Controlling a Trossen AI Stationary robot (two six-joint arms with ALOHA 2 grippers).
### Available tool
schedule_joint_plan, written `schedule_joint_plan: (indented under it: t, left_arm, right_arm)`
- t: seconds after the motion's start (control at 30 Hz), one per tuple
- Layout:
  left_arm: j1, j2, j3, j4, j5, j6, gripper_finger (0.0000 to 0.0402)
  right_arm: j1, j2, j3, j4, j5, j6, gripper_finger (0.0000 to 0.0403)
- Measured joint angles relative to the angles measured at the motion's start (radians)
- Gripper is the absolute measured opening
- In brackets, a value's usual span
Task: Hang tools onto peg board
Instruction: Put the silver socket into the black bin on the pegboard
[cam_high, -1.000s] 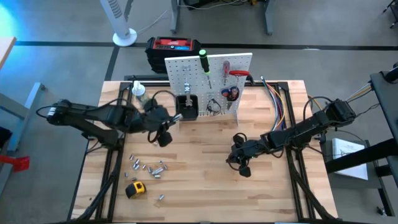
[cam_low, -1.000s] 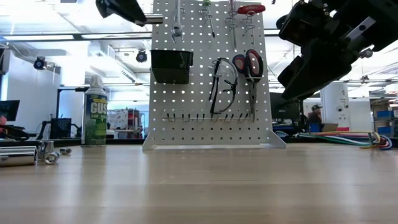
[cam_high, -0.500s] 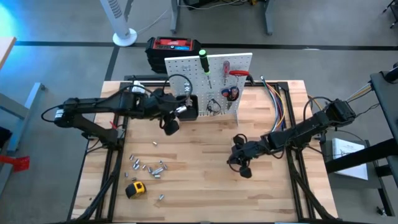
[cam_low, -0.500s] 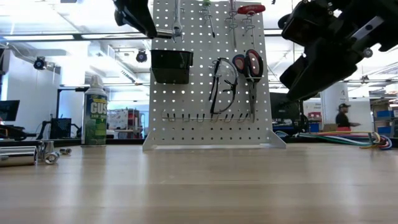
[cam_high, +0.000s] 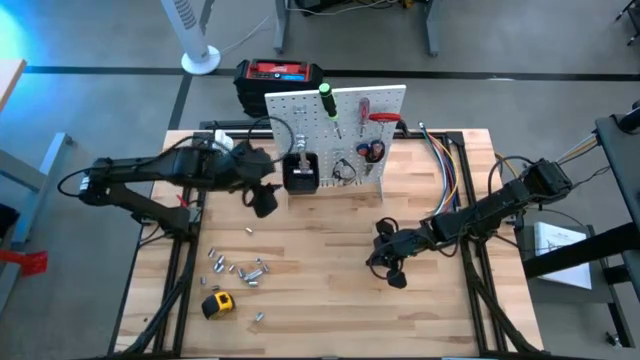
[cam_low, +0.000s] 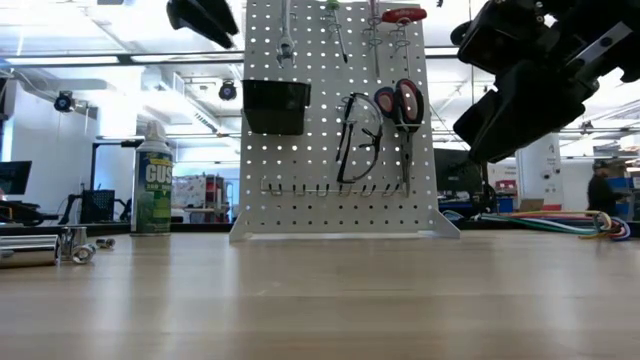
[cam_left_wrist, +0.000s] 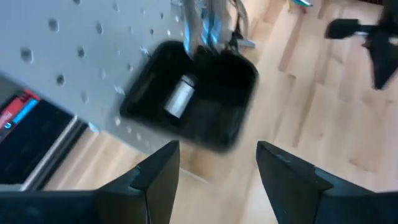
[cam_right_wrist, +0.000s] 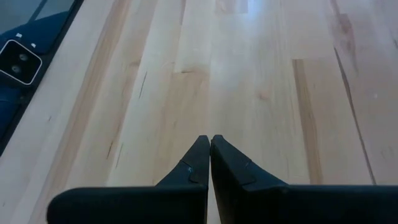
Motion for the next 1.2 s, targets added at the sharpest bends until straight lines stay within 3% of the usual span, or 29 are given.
schedule_joint_plan:
  t: [0.17,0.4,0.5,0.6,0.7,0.93,1.2]
  left_arm:
    - [-0.192,-0.116,-0.176,-0.011,-0.093,-0.168,0.0198]
    - [-0.502,-0.238,-0.526,0.127,-0.127,-0.601,0.0189]
    - [-0.572,-0.242,-0.650,0.196,-0.127,-0.762,0.0189]
    - [-0.584,-0.221,-0.736,0.207,-0.129,-0.830,0.0189]
    - [-0.581,-0.198,-0.793,0.212,-0.132,-0.817,0.0189]
    - [-0.576,-0.186,-0.881,0.213,-0.131,-0.617,0.0168]
    - [-0.543,-0.187,-0.988,0.209,-0.131,-0.576,0.0148]
  right_arm:
    - [0.031,0.000,-0.010,-0.006,0.001,0.030,0.0000]
    - [0.065,-0.004,-0.011,-0.005,0.000,0.001,0.0000]
    - [0.065,-0.007,-0.006,-0.005,0.000,0.006,0.0000]
    - [0.064,-0.007,0.004,-0.006,0.000,-0.010,0.0000]
    - [0.063,-0.007,0.021,-0.005,0.000,-0.017,0.0000]
    - [0.065,-0.007,0.028,-0.006,-0.002,-0.018,0.0000]
    - [0.064,-0.007,0.028,-0.005,-0.002,-0.019,0.0000]
